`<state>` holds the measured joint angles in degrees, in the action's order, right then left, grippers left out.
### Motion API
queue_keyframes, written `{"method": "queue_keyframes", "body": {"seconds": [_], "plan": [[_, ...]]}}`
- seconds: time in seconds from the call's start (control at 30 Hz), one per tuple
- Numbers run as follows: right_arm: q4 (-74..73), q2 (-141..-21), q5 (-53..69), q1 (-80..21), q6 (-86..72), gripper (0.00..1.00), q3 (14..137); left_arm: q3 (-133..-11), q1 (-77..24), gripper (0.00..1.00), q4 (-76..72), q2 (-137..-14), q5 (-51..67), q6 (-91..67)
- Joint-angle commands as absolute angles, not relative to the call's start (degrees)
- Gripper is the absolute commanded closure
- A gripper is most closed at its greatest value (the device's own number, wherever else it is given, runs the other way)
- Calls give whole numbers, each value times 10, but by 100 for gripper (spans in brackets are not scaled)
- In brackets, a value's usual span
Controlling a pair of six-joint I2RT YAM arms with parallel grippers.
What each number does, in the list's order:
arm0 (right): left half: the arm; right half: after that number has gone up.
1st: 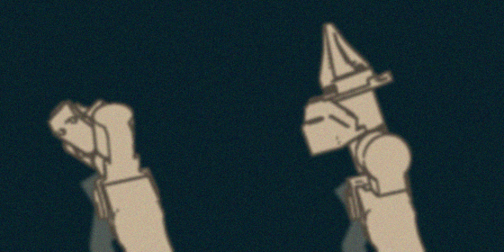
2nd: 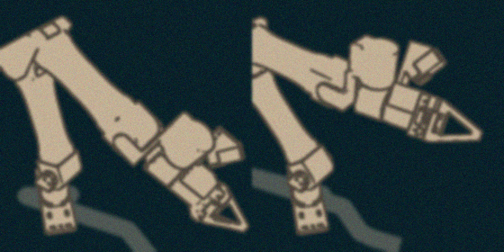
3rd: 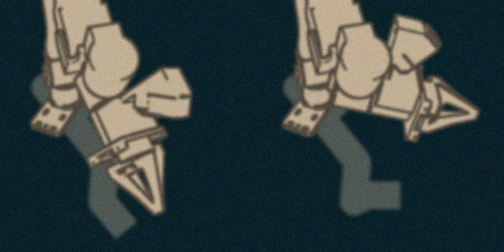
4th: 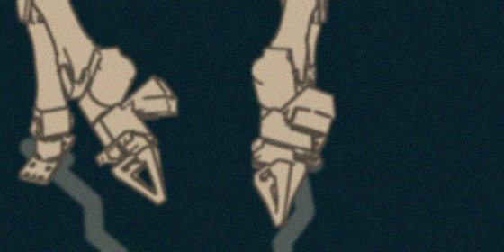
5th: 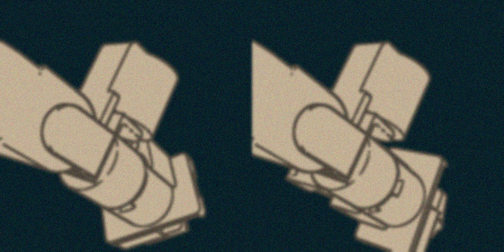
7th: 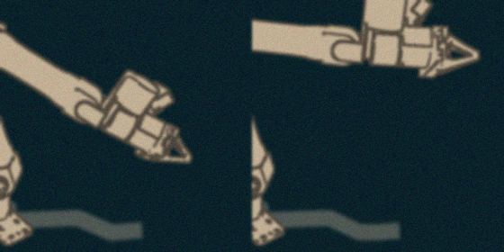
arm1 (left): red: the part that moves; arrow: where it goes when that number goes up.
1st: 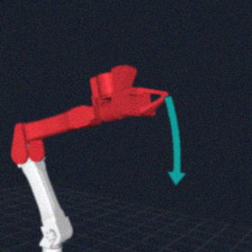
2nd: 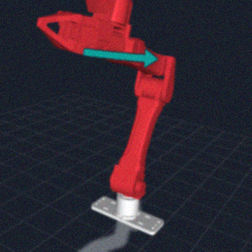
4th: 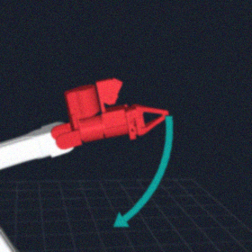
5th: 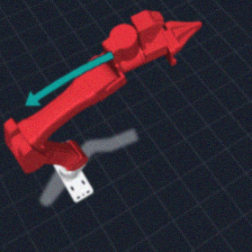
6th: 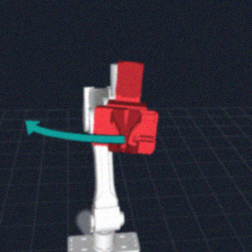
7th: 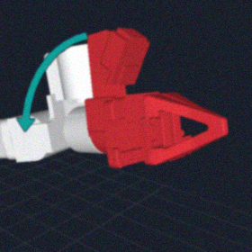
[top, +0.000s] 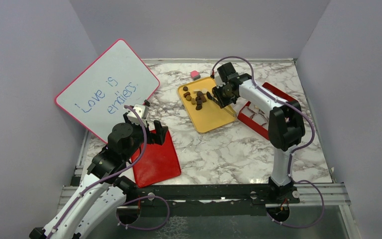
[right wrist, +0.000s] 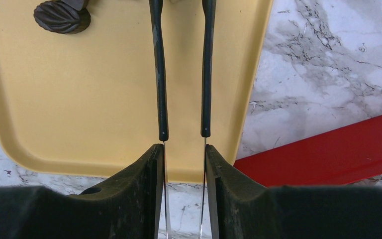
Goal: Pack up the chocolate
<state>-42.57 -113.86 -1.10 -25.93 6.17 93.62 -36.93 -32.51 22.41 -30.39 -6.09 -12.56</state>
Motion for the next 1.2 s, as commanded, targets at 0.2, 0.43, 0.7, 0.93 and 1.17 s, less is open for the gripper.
{"method": "queue_keyframes", "body": {"seconds": [0.2,0.43,0.7,0.93,1.17], "plan": [[-444,-1161,-60,-278,70,63,958,-365,-328,1,213,-297,-73,-120],[-453,-1161,-67,-287,63,65,968,-366,-328,1,213,-301,-72,-119],[-475,-1174,-81,-297,57,67,987,-366,-328,1,212,-301,-71,-119],[-491,-1169,-93,-300,46,69,990,-366,-328,1,212,-301,-71,-119],[-502,-1139,-92,-301,34,69,970,-365,-328,1,212,-300,-72,-119]]}}
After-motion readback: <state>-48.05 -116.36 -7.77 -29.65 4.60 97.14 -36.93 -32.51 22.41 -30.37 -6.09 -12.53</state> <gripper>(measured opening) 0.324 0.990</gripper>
